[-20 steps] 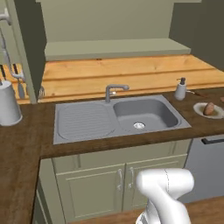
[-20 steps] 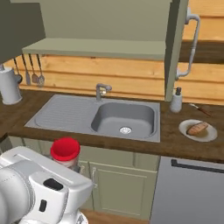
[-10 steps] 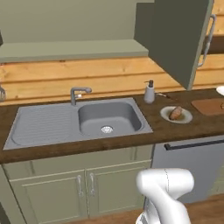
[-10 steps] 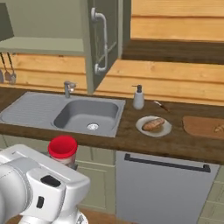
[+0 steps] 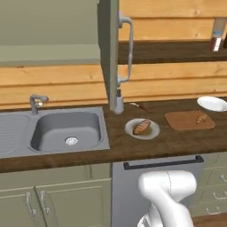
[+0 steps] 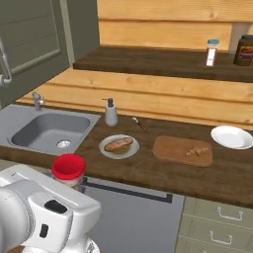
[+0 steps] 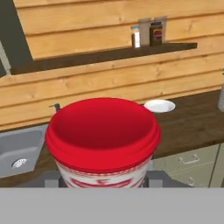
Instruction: From the different types of pastries on the counter, select a croissant and place it on the cutting board. Then retrieve a jar of jam from the cabinet and place it alongside the croissant on the cutting board.
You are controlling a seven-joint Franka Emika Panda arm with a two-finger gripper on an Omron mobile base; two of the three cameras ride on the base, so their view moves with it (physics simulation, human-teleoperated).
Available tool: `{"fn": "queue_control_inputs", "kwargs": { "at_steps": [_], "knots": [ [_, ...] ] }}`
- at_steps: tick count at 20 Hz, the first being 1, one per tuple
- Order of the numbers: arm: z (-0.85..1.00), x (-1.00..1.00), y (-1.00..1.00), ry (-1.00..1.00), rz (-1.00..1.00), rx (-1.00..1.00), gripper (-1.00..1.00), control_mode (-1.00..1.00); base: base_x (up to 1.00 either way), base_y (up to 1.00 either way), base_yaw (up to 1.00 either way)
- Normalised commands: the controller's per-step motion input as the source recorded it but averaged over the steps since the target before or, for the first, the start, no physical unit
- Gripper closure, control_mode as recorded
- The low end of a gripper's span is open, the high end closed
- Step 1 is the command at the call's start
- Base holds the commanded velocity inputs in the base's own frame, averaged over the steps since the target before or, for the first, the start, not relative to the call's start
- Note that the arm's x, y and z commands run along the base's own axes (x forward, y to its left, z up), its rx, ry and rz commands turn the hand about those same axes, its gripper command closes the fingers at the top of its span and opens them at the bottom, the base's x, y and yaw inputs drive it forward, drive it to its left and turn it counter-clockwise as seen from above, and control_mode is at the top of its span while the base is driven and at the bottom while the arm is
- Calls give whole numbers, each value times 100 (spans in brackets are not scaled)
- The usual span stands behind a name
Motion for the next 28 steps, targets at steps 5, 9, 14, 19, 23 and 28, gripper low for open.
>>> {"fn": "queue_control_inputs", "kwargs": {
  "at_steps": [5,9,14,19,23,28],
  "knots": [
    [0,0,0,0,0,0,100,100,19,-33,5],
    [0,0,0,0,0,0,100,100,46,1,-4],
    [0,0,0,0,0,0,100,100,75,0,-3],
    [0,0,0,0,0,0,100,100,0,0,0],
    [0,0,0,0,0,0,100,100,21,-5,1],
    [0,0,0,0,0,0,100,-100,26,-17,6]
  ]
}}
